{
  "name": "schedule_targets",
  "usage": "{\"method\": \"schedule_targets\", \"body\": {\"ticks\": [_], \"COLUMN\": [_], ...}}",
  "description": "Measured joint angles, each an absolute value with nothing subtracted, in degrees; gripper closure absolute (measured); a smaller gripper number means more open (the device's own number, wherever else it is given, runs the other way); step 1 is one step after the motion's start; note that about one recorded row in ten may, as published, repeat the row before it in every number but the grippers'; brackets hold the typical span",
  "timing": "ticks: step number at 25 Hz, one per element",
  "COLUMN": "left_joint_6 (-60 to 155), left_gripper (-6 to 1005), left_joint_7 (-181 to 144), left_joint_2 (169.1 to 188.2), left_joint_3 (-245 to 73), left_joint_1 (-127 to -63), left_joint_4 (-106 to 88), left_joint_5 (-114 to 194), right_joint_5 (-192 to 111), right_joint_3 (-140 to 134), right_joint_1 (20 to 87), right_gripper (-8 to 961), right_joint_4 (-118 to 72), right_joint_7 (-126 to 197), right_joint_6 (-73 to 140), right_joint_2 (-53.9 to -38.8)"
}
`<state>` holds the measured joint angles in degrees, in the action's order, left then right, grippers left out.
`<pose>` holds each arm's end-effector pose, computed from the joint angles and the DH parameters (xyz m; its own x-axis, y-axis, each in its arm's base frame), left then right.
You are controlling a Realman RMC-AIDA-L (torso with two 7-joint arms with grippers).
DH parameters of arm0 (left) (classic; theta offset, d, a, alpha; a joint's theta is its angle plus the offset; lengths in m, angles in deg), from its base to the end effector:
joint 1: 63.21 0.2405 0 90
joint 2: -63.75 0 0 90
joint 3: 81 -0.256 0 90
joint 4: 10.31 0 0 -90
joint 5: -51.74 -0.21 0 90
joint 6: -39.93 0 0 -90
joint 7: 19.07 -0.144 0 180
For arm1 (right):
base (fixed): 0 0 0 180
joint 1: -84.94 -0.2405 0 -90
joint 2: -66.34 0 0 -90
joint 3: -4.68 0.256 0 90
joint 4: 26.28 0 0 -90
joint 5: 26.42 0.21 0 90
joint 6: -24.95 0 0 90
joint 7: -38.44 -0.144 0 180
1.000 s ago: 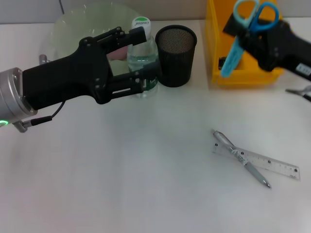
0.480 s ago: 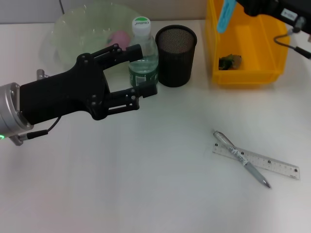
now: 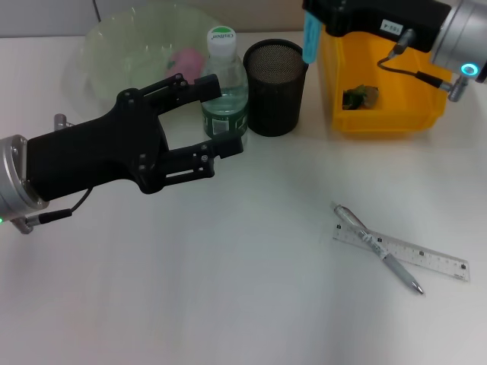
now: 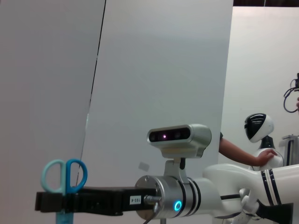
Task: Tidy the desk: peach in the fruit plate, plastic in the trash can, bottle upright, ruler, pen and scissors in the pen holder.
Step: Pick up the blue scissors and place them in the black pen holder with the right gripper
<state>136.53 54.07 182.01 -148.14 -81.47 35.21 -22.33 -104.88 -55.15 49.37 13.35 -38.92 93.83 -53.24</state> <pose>-0.2115 0.2867 0.0134 0.6040 0.1001 0.7907 0.2566 -0.9637 -0.0740 0.1710 0.4031 0.0061 0.6604 -0.1120 -0.7425 -0.4710 -0.8319 -0.2935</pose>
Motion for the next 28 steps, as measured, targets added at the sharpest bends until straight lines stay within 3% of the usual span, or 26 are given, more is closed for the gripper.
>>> {"method": "schedule_targets", "body": {"ticks": [28], "left_joint_6": [129.4], "left_gripper": [195], "left_joint_7": [55.9], "left_joint_2": [182.06], "left_joint_3": [-148.1], "left_joint_1": [-84.2], "left_joint_4": [33.5], "left_joint_5": [-22.4], "right_joint_5": [-92.6], "right_joint_3": [-61.0], "right_joint_1": [43.3], "right_gripper": [859], "right_joint_4": [3.3], "right_joint_7": [-19.6], "right_joint_6": [82.1], "right_joint_2": [-53.43]}}
